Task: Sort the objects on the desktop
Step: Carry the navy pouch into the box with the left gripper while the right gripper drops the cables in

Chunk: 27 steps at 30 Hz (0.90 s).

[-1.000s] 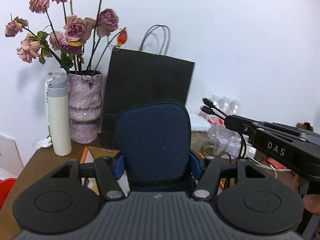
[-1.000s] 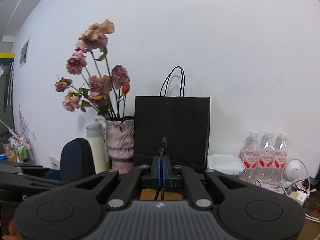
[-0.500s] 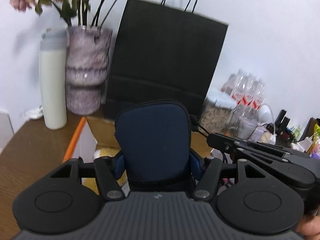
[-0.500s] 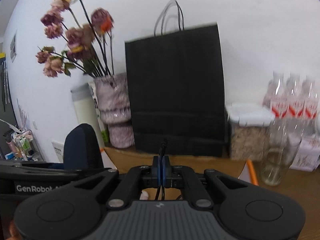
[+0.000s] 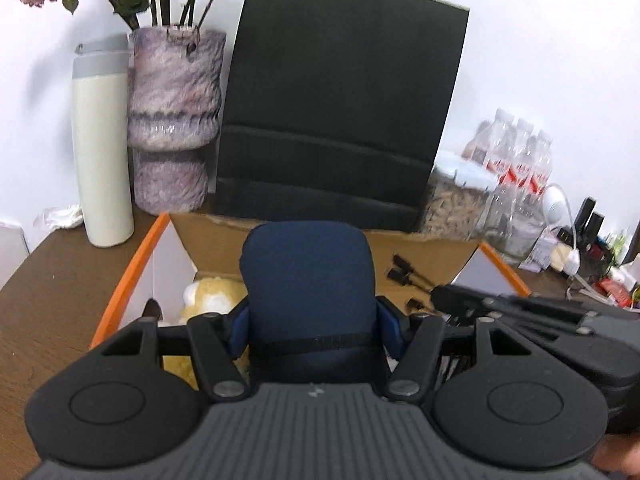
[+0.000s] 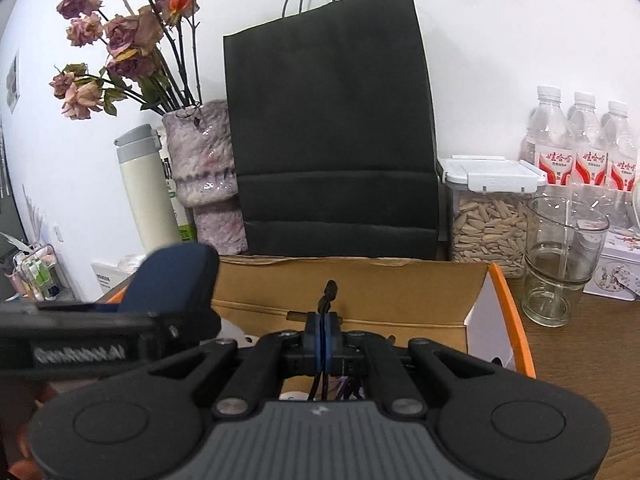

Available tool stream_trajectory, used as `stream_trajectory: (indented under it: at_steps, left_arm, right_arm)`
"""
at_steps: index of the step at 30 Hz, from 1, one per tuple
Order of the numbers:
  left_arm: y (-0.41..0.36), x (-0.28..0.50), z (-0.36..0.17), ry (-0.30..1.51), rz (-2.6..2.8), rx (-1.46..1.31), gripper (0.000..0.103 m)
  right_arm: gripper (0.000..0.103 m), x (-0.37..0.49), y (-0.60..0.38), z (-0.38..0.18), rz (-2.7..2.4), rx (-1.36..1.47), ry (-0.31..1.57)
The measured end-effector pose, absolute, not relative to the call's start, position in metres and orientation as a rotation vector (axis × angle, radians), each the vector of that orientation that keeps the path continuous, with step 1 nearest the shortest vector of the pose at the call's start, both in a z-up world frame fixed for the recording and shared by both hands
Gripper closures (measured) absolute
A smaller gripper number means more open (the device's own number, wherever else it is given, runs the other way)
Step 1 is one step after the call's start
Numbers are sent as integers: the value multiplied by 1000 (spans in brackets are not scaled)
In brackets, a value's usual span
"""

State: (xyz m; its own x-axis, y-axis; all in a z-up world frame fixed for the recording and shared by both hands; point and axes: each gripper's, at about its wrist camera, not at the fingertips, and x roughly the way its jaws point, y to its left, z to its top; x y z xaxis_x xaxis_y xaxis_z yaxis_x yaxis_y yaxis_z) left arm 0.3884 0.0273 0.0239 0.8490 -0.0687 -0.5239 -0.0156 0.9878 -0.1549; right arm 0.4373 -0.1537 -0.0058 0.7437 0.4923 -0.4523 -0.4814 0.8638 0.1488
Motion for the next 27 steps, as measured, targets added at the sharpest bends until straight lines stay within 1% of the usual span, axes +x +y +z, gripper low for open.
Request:
stream_trajectory:
  at_steps: [3, 5, 6, 7, 8, 10, 11, 13, 15, 19, 27]
  left_arm:
    - [28, 390, 18, 570, -14, -153, 37]
    - [30, 391, 16, 575, -3, -163, 30]
    - [32, 390, 16, 569, 1, -169, 20]
    - [33, 388, 17, 556, 3, -171, 7]
    - [34, 386, 18, 544, 8, -169, 1]
    - [34, 382, 22, 512, 33, -159, 0]
    - [34, 379, 23, 501, 45, -152, 0]
    - [34, 377, 26, 496, 71, -140, 0]
    - [34, 374, 27, 488, 88, -127, 0]
    - [32, 368, 29, 474, 99, -105, 0]
    - [31, 347, 35, 448, 111, -89, 0]
  right_arm:
    - [101, 438, -155, -8, 525, 22, 517]
    - [96, 437, -155, -8, 519, 15, 524]
    - [92, 437, -155, -8, 512, 10, 525]
    - [88, 436, -155, -8, 503, 3, 525]
    - [84, 435, -155, -7, 497, -2, 526]
    - [54, 434, -156, -7, 490, -8, 526]
    - [46, 433, -157, -6, 476, -17, 523]
    - [18, 431, -158, -5, 461, -38, 519]
    - [8, 427, -159, -4, 460, -48, 519]
    - [0, 418, -159, 0, 451, -78, 500]
    - [0, 400, -165, 8, 444, -96, 474]
